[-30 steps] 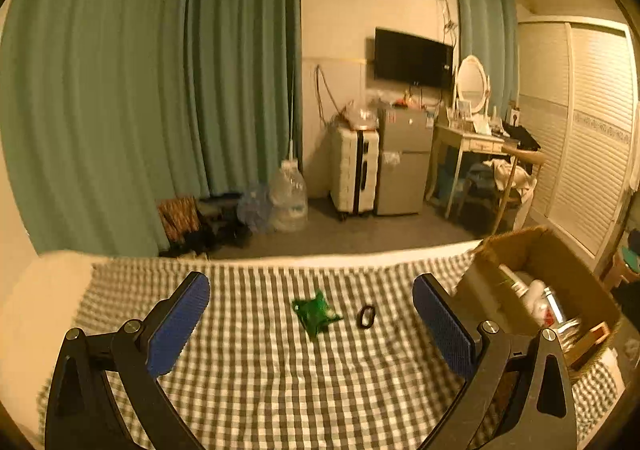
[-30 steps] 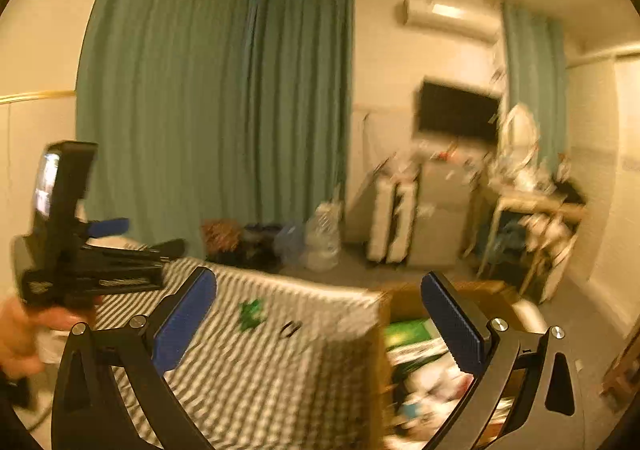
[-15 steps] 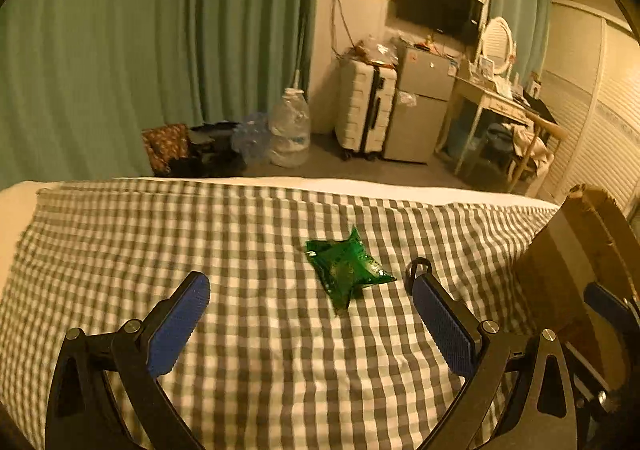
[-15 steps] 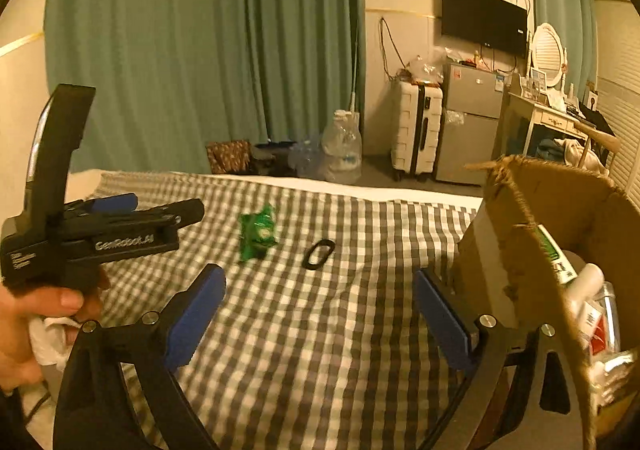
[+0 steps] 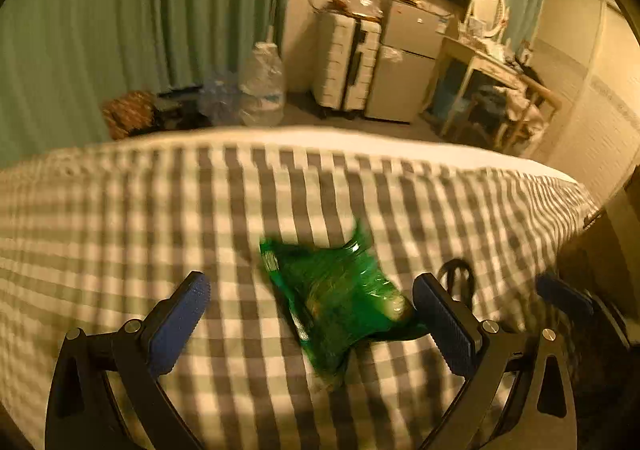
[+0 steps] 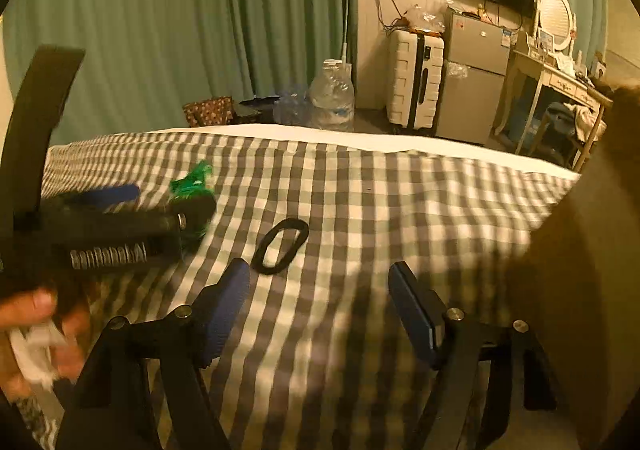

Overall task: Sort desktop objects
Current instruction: 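Grasp the green wrapper with left tool while right tool grasps the black hair tie, then carry the green wrapper and hair tie over the box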

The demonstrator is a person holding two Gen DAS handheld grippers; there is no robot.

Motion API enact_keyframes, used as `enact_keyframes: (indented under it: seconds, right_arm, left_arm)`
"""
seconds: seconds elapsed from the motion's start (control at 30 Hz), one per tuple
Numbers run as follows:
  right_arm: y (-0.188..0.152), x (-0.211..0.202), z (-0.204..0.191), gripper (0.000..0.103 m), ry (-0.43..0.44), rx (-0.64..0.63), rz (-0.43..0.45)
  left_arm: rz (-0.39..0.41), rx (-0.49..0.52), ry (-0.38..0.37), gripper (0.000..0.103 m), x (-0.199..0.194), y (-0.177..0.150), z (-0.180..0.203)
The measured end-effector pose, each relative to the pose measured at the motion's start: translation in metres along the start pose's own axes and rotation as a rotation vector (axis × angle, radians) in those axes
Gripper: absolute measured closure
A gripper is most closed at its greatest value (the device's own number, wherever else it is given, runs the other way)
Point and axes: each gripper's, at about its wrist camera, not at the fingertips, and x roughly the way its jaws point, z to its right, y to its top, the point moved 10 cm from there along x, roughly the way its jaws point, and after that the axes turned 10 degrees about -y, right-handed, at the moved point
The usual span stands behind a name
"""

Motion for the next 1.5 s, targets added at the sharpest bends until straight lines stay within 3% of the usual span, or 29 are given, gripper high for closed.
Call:
enact_keyframes:
  seconds: [0.03, 0.07, 0.13, 0.2, 0.27, 0.33, 0.43, 0.57, 0.67, 0.97, 1.17, 1.5]
  right_arm:
    - [-0.001, 0.006, -0.003, 0.032, -0.002, -0.006, -0.005]
    - [-0.001, 0.012, -0.006, 0.033, -0.016, -0.021, -0.003]
    - [-0.001, 0.019, -0.013, 0.035, -0.023, -0.050, -0.008]
    - [0.001, 0.023, -0.019, 0.035, -0.035, -0.071, -0.011]
    - [0.004, 0.026, -0.027, 0.043, -0.039, -0.096, -0.014]
    - [0.003, 0.029, -0.032, 0.070, -0.049, -0.122, -0.018]
    - [-0.002, 0.023, -0.039, 0.097, -0.038, -0.129, -0.018]
    - [-0.009, 0.009, -0.035, 0.097, 0.023, -0.050, -0.042]
    - [-0.011, -0.005, -0.030, 0.097, 0.020, -0.032, -0.046]
    - [-0.002, -0.088, -0.023, 0.097, 0.043, 0.000, 0.062]
    - [0.010, -0.160, -0.023, 0.097, 0.034, -0.016, 0.155]
    - [0.038, -0.279, 0.012, 0.097, 0.011, 0.046, 0.288]
  left_arm:
    - [-0.005, -0.018, 0.023, 0.018, 0.004, -0.005, -0.009]
    - [0.006, -0.016, 0.045, 0.021, 0.003, -0.004, -0.013]
    - [0.017, 0.006, 0.063, 0.050, -0.003, 0.001, -0.013]
    - [0.019, 0.000, 0.055, 0.051, -0.004, 0.001, -0.015]
    - [0.024, 0.003, 0.059, 0.055, -0.006, -0.001, -0.016]
    - [0.025, 0.001, 0.054, 0.060, -0.011, -0.002, -0.018]
    - [0.024, 0.002, 0.050, 0.061, -0.016, -0.001, -0.013]
    - [0.033, 0.011, 0.060, 0.061, -0.032, 0.001, -0.010]
    - [0.026, 0.011, 0.047, 0.061, -0.042, -0.005, -0.003]
    - [0.078, 0.020, 0.069, 0.061, -0.120, -0.009, 0.013]
    - [0.178, 0.119, 0.068, 0.061, -0.192, -0.001, 0.050]
    - [0.288, 0.200, -0.020, 0.061, -0.282, 0.000, 0.126]
